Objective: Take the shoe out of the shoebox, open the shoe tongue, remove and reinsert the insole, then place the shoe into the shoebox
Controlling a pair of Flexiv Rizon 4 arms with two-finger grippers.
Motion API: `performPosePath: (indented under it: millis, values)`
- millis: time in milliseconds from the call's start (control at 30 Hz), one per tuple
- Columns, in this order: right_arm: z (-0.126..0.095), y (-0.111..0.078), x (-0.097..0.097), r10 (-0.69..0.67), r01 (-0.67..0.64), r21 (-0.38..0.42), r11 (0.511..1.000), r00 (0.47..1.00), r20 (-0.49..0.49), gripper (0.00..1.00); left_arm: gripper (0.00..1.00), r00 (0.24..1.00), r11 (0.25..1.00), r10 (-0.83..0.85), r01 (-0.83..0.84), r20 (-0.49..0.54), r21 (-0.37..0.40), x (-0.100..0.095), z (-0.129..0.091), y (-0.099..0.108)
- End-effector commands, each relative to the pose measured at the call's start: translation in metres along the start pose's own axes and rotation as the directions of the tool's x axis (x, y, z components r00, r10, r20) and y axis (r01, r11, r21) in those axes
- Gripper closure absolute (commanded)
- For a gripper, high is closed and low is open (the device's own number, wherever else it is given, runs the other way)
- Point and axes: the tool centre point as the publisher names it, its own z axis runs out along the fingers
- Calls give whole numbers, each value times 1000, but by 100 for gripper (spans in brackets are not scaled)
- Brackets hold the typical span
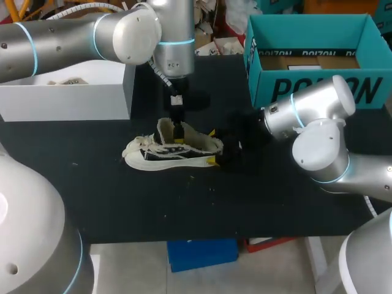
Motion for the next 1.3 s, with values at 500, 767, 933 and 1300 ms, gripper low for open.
performPosePath:
  millis: [500, 767, 933, 1300]
  values:
    - [2, -2, -1, 1, -1, 3, 1000, 1000, 1, 100, 100, 1000, 1000, -19, 18, 24, 24, 5, 13, 3]
    - [2, -2, -1, 1, -1, 3, 1000, 1000, 1, 100, 100, 996, 999, -18, 14, 83, 50, -2, 11, -2]
    - [2, -2, -1, 1, -1, 3, 1000, 1000, 1, 100, 100, 998, 997, -20, 15, 66, 72, -6, 15, 1]
    - [2, -2, -1, 1, -1, 3, 1000, 1000, 1, 100, 100, 997, 998, -30, 25, 76, 57, -11, 22, 0]
